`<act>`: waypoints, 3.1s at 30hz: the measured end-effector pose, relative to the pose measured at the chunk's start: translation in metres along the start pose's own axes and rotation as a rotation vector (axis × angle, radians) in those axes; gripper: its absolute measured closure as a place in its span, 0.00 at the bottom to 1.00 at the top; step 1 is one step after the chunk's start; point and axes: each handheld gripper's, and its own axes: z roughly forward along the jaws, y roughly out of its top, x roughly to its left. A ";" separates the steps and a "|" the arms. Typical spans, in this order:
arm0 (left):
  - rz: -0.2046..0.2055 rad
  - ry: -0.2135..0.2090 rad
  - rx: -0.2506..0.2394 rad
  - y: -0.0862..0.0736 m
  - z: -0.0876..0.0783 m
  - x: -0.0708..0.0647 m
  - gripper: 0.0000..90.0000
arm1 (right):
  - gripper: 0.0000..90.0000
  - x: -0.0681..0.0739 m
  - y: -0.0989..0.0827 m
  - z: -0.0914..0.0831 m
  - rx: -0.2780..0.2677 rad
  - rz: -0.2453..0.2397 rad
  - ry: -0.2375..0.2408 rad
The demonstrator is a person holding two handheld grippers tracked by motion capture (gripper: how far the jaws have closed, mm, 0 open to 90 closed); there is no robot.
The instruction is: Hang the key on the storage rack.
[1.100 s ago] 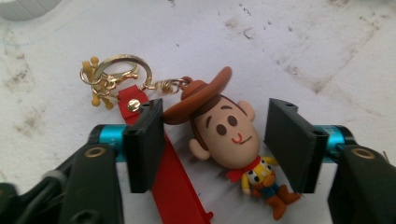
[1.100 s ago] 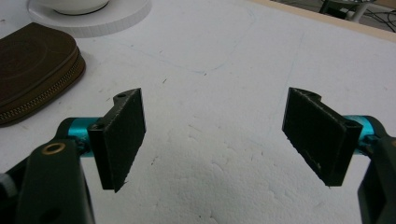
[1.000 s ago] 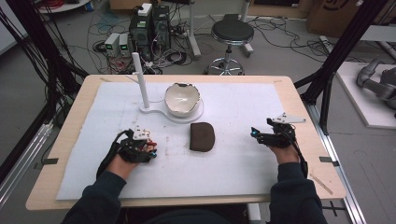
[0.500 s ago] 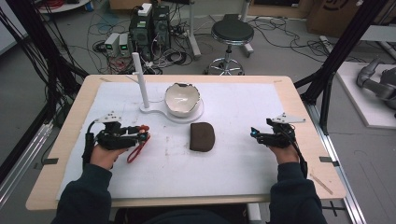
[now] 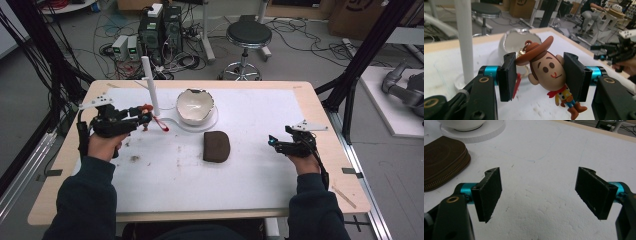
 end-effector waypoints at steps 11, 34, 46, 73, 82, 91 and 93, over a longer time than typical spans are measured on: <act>-0.019 0.007 -0.062 0.041 0.005 0.014 0.51 | 0.24 0.000 0.000 0.001 0.001 -0.004 0.003; -0.041 0.052 -0.073 0.075 0.022 0.034 0.51 | 0.24 0.001 0.000 0.001 -0.001 -0.002 0.010; -0.098 0.110 -0.101 0.061 0.021 0.052 0.51 | 0.24 0.001 0.000 0.001 0.003 -0.007 0.017; -0.001 0.283 -0.024 -0.007 0.004 0.065 0.25 | 0.24 0.003 0.000 0.002 0.007 -0.011 0.023; 0.068 0.283 -0.043 -0.058 -0.003 0.049 0.22 | 0.24 0.003 0.001 0.005 0.004 -0.010 0.023; 0.138 0.271 -0.025 -0.072 -0.003 0.042 0.26 | 0.24 0.003 0.002 0.010 -0.013 0.005 0.026; 0.144 0.261 -0.023 -0.074 -0.004 0.042 0.26 | 0.24 0.004 0.003 0.011 -0.021 0.007 0.022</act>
